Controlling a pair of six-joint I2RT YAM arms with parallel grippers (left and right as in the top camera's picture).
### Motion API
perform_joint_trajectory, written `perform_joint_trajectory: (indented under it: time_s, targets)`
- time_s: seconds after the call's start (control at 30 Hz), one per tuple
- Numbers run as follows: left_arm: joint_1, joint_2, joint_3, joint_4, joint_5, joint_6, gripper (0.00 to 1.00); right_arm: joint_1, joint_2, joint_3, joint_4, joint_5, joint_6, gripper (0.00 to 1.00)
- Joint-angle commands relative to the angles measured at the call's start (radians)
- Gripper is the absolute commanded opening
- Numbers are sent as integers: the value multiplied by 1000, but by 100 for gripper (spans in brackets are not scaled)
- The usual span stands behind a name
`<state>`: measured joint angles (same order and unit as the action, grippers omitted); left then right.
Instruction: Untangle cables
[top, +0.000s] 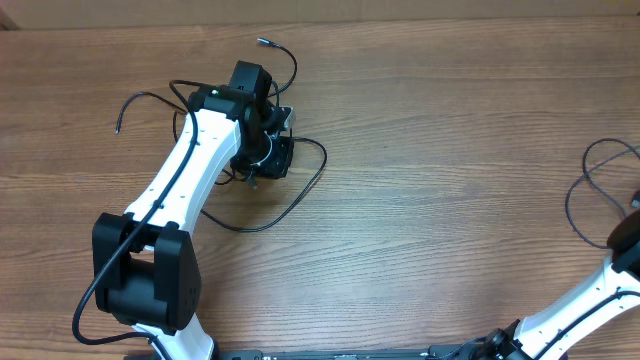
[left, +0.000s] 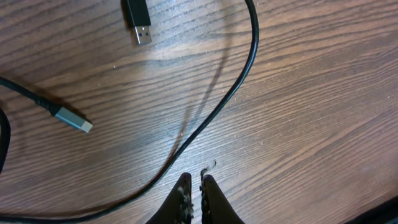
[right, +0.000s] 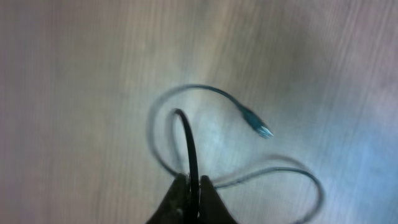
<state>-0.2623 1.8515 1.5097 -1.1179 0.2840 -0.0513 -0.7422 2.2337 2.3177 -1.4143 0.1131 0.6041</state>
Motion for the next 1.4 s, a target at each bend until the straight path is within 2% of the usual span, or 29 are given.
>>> perform_joint_trajectory:
  time_s: [0.0, 0.07, 0.1, 0.33, 0.43, 0.47, 0.57, 0.73, 0.83, 1.03, 1.2, 1.37]
  targets:
    - [-8, -8, 4, -5, -2, -9, 8, -16, -10, -63, -21, 36, 0, 28]
    - [-8, -8, 4, -8, -2, -9, 8, -18, -10, -106, -32, 36, -7, 62]
    - [-8, -8, 4, -9, -2, -9, 8, -18, -10, -114, -34, 36, -7, 70]
    - [-8, -8, 4, -8, -2, -9, 8, -14, -10, -122, -36, -22, -11, 98]
    - [-8, -8, 4, -3, -3, -9, 8, -4, -10, -122, -35, -169, -133, 100]
    - [-8, -8, 4, 5, -3, -10, 9, 13, -10, -122, -37, -265, -227, 100]
    - [-7, -8, 4, 10, -5, -12, 14, 58, -10, -122, -47, -382, -349, 100]
    - [3, -8, 4, 8, -145, -212, 19, 225, -10, -122, -98, -448, -524, 100]
    - [31, -8, 4, -1, -153, -278, 28, 327, -10, -122, -132, -447, -578, 100]
    - [126, -8, 4, -54, -142, -323, 31, 451, -18, -121, -205, -442, -551, 100]
    - [185, -8, 4, -106, -126, -290, 31, 496, -53, -121, -274, -425, -517, 100]
    - [201, -8, 4, -151, -134, -266, 31, 536, -166, -148, -280, -338, -466, 100]
